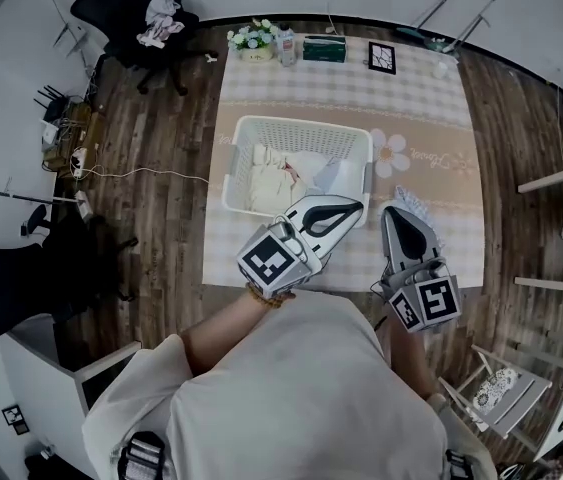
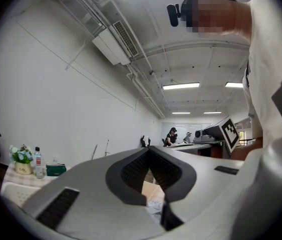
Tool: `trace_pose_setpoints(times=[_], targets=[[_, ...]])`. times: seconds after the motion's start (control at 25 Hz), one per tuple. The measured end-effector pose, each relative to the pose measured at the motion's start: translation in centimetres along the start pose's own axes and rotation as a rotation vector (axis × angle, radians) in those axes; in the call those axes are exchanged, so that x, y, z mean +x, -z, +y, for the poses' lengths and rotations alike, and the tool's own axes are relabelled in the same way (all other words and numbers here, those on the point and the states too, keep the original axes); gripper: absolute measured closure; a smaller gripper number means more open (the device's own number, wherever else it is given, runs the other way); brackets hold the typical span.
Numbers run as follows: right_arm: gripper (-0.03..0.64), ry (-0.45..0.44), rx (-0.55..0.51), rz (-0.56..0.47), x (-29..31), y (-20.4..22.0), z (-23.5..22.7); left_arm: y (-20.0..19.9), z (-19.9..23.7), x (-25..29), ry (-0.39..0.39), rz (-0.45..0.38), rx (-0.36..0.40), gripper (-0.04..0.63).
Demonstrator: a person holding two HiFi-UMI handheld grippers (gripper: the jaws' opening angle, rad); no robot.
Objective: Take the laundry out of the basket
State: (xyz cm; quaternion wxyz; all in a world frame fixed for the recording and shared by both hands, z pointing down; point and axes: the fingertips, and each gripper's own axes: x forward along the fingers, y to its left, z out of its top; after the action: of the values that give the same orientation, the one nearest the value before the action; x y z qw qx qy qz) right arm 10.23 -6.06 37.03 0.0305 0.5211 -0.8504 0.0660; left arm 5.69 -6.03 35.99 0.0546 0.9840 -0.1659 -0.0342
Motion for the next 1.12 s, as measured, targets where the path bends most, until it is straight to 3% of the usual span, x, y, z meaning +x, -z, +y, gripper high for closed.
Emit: trace_pose_setpoints(times=[0.72, 0.88, 1.12], targets=[[0.606, -0.269, 0.025, -0.027, 7.4, 1.0, 9.8, 0.7, 5.5, -10.2, -0.34, -0.024, 0.0, 0.558], [0.606, -0.263, 0.028, -0.016, 8.0, 1.4, 10.7, 1.0, 6.1, -11.4, -0.355, -0.013, -0.001, 0.558], [0.606, -0.173, 0.019, -0.025, 9.3, 1.0, 7.8, 1.1, 8.6, -10.0, -0.338, -0.006, 0.014, 0.558]])
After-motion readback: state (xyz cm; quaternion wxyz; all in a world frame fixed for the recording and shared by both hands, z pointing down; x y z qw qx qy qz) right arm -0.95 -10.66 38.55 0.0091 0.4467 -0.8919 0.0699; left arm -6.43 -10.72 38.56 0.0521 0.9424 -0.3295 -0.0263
